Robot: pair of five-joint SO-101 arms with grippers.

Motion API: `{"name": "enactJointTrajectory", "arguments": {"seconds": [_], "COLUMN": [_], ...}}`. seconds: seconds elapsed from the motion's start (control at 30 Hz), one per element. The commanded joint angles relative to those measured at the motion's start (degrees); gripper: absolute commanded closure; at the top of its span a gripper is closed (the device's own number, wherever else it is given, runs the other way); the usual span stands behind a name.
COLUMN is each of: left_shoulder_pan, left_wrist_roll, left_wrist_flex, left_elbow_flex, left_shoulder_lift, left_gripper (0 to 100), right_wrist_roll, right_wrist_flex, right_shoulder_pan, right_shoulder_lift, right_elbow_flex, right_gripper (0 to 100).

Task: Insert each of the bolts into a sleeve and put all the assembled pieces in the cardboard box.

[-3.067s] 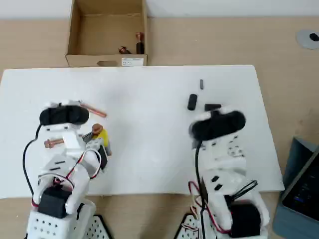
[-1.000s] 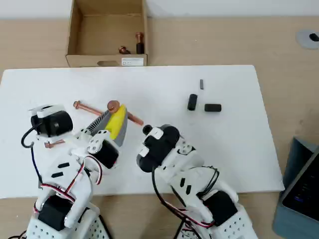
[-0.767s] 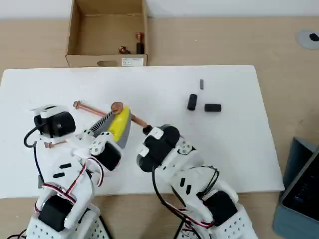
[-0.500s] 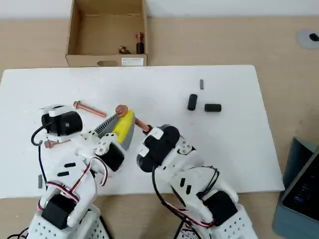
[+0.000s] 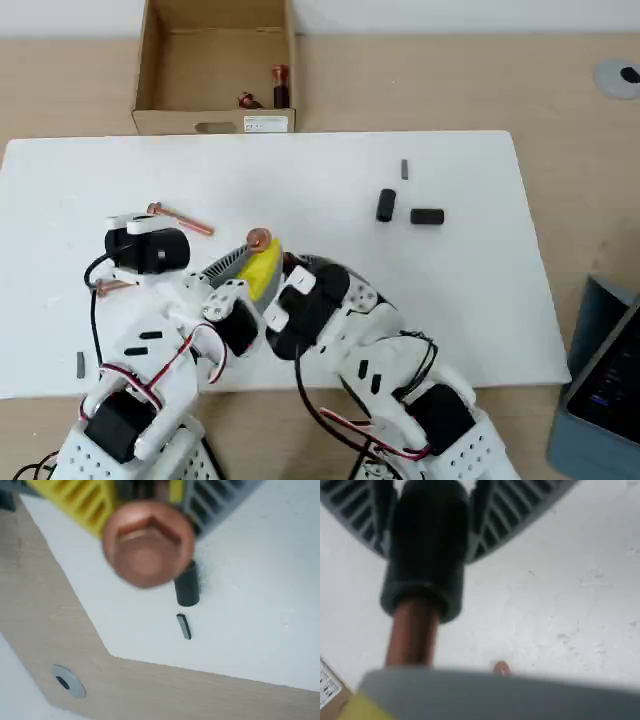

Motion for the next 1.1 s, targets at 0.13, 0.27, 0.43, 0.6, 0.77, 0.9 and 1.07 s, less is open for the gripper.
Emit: {"name": "enactJointTrajectory", "arguments": {"seconds": [0.13,0.27,0.43,0.6,0.77,0.9,1.07], "left_shoulder_pan": [2.5,2.6,3.8,4.9,4.6,4.5,3.3], "left_wrist_roll": [-0.1,-0.1,0.2,0.3,0.3,0.0,-0.2], "left_wrist_flex": [4.2,7.4,8.3,8.3,8.3,8.3,8.3], "left_elbow_flex": [-0.3,1.1,2.6,2.8,2.8,2.7,2.3], "left_shoulder_lift": [-0.6,-0.6,-0.6,-0.6,-0.6,-0.6,-0.6], "left_gripper": [100,100,99,90,79,79,79], "right_wrist_roll": [1.4,1.4,1.4,1.4,1.4,1.4,1.4], "right_wrist_flex": [-5.9,-5.9,-5.9,-5.9,-5.9,-5.9,-5.9], "right_shoulder_pan": [-2.8,-2.8,-2.8,-2.8,-2.8,-2.8,-2.7], "right_shoulder_lift": [-6.0,-6.0,-6.0,-6.0,-6.0,-6.0,-6.0], "right_elbow_flex": [-3.1,-3.5,-3.5,-3.5,-3.5,-3.3,-3.2], "right_gripper": [98.9,98.9,98.9,98.9,98.9,98.9,98.9]}}
